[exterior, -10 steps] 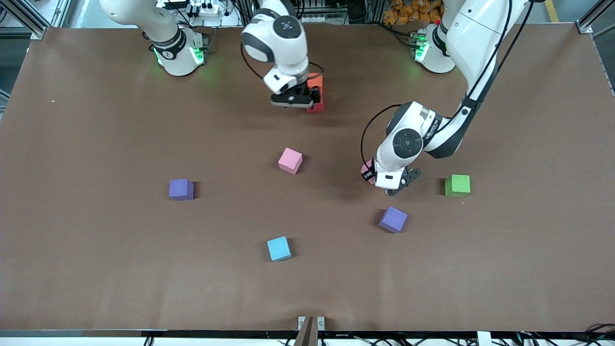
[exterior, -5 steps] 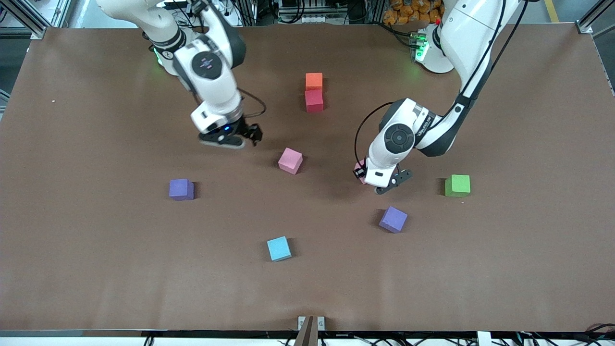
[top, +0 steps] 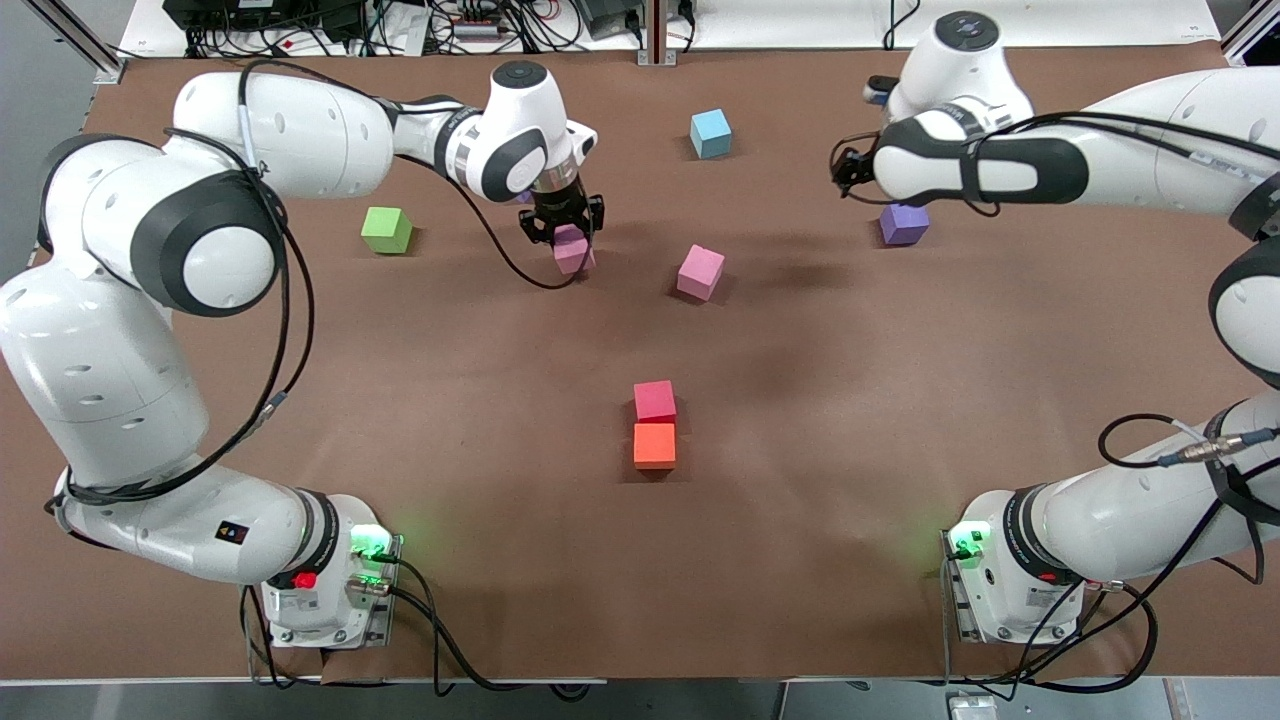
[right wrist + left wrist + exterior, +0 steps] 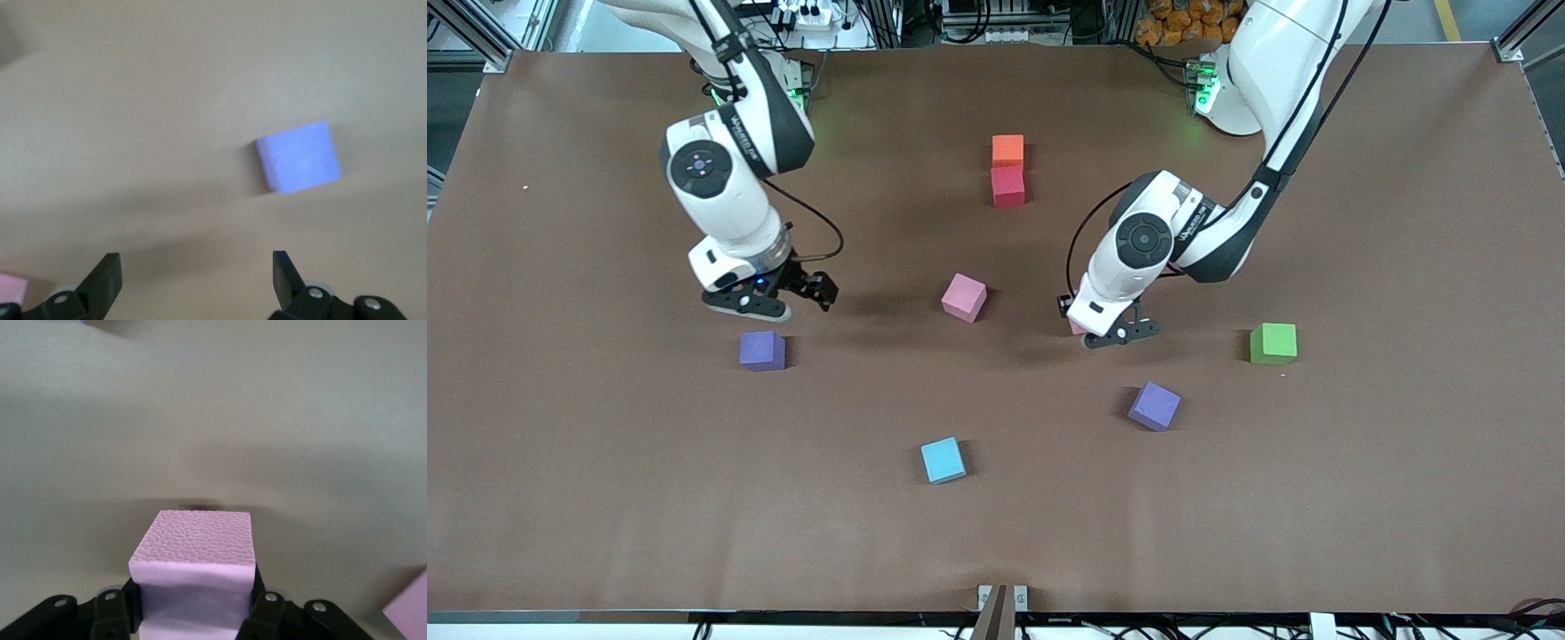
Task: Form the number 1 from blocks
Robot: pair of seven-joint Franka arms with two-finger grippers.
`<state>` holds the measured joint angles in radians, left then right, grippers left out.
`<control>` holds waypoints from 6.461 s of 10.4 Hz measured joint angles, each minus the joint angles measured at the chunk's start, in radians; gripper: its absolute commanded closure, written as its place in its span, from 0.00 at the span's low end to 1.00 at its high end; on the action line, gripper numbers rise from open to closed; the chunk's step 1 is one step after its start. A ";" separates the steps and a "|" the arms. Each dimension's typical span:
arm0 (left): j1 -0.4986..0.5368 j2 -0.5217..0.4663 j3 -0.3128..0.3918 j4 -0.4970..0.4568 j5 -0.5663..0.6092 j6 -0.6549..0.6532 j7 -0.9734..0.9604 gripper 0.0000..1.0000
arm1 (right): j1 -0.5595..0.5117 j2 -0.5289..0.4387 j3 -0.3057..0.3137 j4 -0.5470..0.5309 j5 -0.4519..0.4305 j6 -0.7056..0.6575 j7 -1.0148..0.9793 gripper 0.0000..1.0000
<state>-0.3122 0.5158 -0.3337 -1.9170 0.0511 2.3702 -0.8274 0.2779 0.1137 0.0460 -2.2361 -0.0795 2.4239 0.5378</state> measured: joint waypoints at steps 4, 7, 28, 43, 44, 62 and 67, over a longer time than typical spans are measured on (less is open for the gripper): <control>-0.010 -0.002 -0.064 0.001 0.000 0.000 0.001 1.00 | -0.132 0.094 -0.002 0.029 -0.001 0.056 -0.372 0.00; -0.051 -0.003 -0.070 0.001 0.000 0.000 0.001 1.00 | -0.136 0.177 0.001 0.030 -0.001 0.111 -0.408 0.00; -0.286 0.045 -0.119 -0.058 -0.001 -0.006 -0.208 1.00 | -0.159 0.301 -0.022 0.065 0.005 0.200 -0.510 0.47; -0.089 -0.136 -0.114 -0.035 -0.001 -0.079 -0.209 0.00 | 0.105 0.059 -0.035 0.016 0.074 0.104 0.073 0.46; -0.037 -0.164 -0.109 -0.036 -0.001 -0.100 -0.209 0.00 | 0.174 0.052 -0.034 0.014 0.074 0.096 0.139 0.46; 0.008 -0.088 0.195 0.154 -0.001 -0.104 -0.090 0.00 | 0.772 0.403 -0.072 0.301 0.060 0.100 0.461 0.47; 0.008 -0.096 0.195 0.227 -0.001 -0.135 -0.086 0.00 | 0.787 0.410 -0.073 0.301 0.059 0.095 0.471 0.16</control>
<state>-0.3044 0.4197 -0.1388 -1.6903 0.0501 2.2353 -0.9138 1.0652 0.5233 -0.0267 -1.9354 -0.0206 2.5189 1.0086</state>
